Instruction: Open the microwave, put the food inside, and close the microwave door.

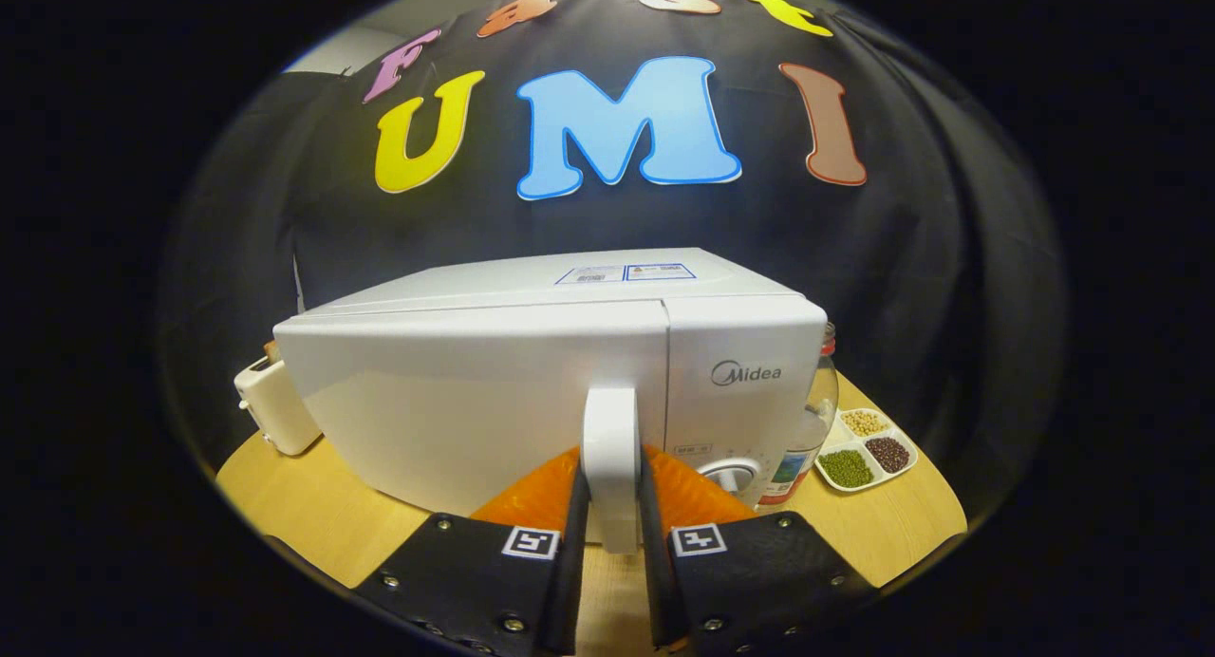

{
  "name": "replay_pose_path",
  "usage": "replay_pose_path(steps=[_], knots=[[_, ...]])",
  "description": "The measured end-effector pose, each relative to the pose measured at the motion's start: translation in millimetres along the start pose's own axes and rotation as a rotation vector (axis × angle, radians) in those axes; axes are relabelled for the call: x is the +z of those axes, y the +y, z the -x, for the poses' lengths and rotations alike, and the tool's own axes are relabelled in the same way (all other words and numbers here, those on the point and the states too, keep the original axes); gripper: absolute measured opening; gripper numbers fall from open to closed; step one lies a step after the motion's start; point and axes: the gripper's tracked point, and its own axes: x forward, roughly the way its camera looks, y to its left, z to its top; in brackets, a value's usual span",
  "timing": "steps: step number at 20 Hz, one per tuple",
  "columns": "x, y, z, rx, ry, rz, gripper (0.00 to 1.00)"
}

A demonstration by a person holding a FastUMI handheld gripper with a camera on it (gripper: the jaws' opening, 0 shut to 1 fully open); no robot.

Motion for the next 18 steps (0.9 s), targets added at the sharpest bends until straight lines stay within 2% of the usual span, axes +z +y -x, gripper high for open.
replay_pose_path(steps=[1,4,5,6,10,13,18], knots=[[-0.1,0.8,3.6,-0.006,-0.003,0.014,0.28],[-0.9,0.6,5.5,0.010,0.025,0.015,0.12],[-2.3,0.9,4.2,0.012,0.031,0.010,0.12],[-0.9,1.4,4.6,0.010,0.028,0.017,0.06],[-3.2,2.2,8.0,0.000,0.050,0.025,0.06],[-11.9,11.5,37.4,0.021,0.041,0.109,0.06],[-27.9,25.1,70.4,0.024,0.097,0.079,0.06]])
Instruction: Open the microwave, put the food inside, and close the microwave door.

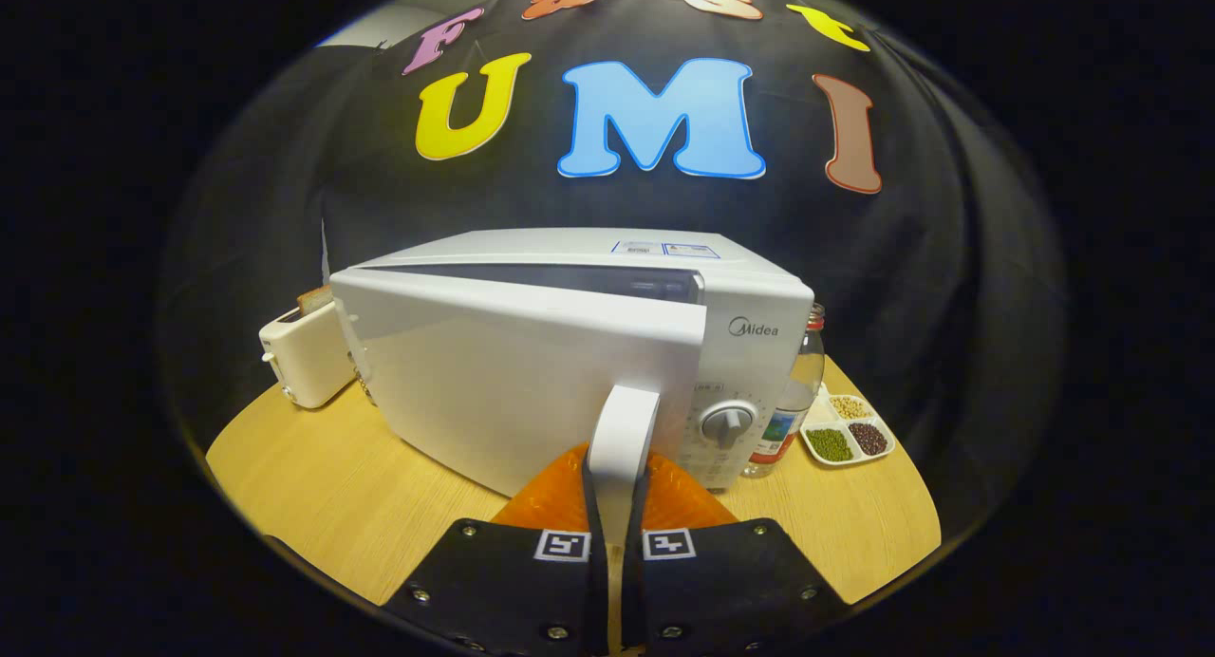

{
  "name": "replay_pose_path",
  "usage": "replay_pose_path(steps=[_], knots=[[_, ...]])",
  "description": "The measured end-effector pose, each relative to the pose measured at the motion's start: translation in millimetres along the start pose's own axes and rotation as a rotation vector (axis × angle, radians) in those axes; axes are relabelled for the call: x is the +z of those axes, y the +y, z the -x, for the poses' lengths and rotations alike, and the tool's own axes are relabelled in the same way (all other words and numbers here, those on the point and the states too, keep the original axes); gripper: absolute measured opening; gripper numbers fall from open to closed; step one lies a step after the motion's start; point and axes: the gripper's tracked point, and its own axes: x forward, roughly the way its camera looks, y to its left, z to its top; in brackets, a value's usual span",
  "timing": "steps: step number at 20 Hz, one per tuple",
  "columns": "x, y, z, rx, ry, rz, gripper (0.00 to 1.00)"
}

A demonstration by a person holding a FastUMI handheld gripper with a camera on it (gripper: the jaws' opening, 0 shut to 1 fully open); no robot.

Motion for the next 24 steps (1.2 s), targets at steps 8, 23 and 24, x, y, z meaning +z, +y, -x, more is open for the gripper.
replay_pose_path(steps=[8,23,24], knots=[[-24.0,42.7,53.6,-0.012,-0.006,-0.020,0.06],[-51.2,134.5,116.0,0.021,-0.023,-0.034,0.07],[-52.6,141.8,118.7,0.025,-0.023,-0.034,0.07]])
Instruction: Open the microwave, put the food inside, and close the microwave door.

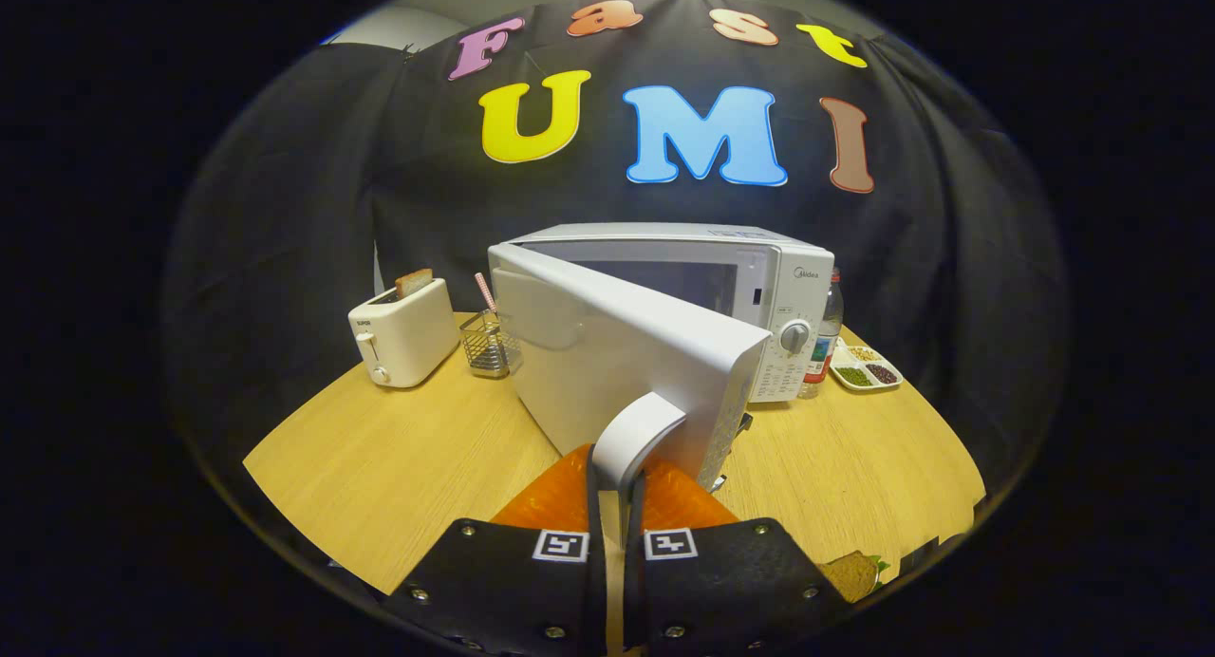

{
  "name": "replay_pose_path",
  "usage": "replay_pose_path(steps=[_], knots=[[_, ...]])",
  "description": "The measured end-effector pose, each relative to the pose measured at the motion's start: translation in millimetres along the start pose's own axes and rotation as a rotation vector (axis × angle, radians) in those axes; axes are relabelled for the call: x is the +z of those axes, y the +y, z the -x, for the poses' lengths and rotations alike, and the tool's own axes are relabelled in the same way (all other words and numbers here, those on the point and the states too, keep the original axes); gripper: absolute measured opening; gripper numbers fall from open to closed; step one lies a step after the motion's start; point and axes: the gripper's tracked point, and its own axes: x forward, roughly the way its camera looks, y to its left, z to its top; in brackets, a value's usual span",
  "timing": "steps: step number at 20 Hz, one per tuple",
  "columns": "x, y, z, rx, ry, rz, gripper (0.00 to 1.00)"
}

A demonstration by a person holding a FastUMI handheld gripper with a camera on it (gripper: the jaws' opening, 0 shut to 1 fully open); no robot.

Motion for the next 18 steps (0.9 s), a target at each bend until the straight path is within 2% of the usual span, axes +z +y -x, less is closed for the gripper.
replay_pose_path(steps=[6,13,18], knots=[[-12.3,55.4,22.7,0.062,0.004,0.035,0.16],[-19.3,115.3,43.1,0.125,0.003,0.061,0.16],[-16.9,163.0,57.8,0.222,0.004,0.046,0.16]])
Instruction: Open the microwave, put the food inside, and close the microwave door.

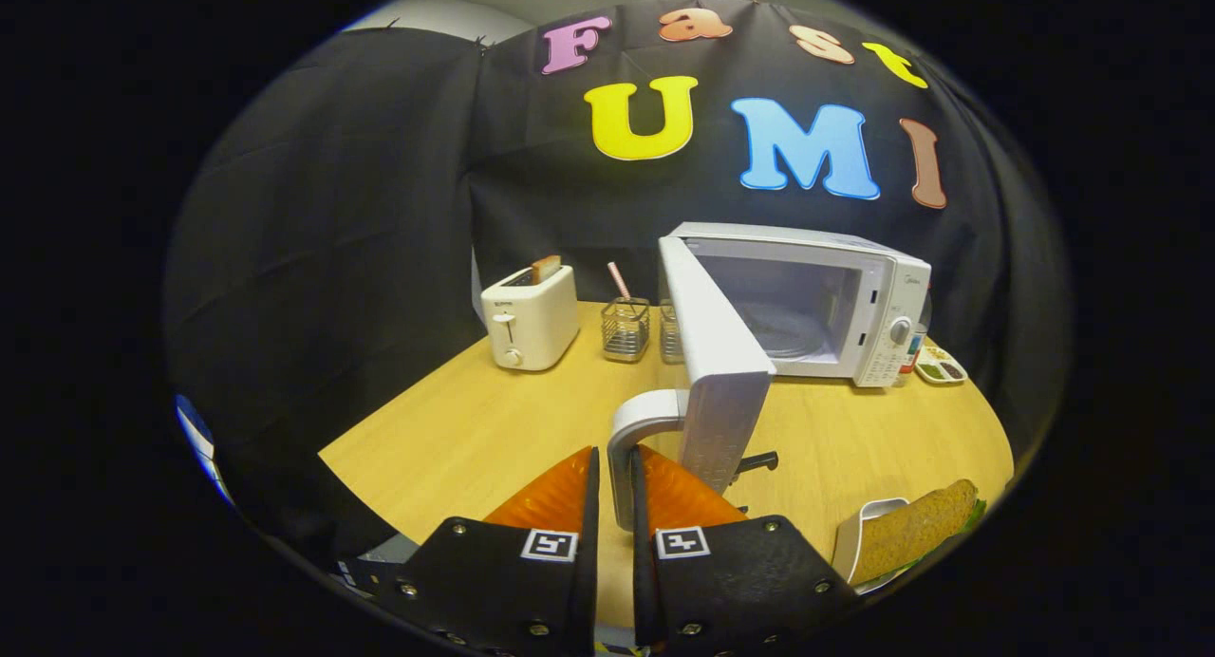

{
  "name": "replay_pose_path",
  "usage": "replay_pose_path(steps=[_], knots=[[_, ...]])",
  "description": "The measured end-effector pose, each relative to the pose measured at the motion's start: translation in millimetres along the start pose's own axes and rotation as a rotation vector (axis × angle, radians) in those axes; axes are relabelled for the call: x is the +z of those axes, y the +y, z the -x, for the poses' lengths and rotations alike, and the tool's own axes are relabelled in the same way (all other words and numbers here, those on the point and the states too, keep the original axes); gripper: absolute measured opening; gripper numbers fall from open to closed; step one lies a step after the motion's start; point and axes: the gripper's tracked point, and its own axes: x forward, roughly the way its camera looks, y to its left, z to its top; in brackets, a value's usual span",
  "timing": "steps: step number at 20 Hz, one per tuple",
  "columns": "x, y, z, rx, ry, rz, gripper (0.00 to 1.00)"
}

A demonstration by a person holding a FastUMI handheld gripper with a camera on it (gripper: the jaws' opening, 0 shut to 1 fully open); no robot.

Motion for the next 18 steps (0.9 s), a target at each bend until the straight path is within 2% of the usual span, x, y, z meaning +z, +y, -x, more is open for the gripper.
replay_pose_path(steps=[4,7,9,11,12,18], knots=[[11.7,35.6,14.4,0.114,-0.018,0.043,0.16],[21.7,49.2,38.6,0.194,-0.041,0.024,0.17],[34.0,47.5,57.1,0.240,-0.055,-0.018,0.34],[48.4,36.6,73.3,0.255,-0.091,-0.040,0.79],[54.3,24.9,82.3,0.248,-0.105,-0.040,0.99],[60.6,-81.7,101.1,0.115,-0.108,-0.058,0.99]])
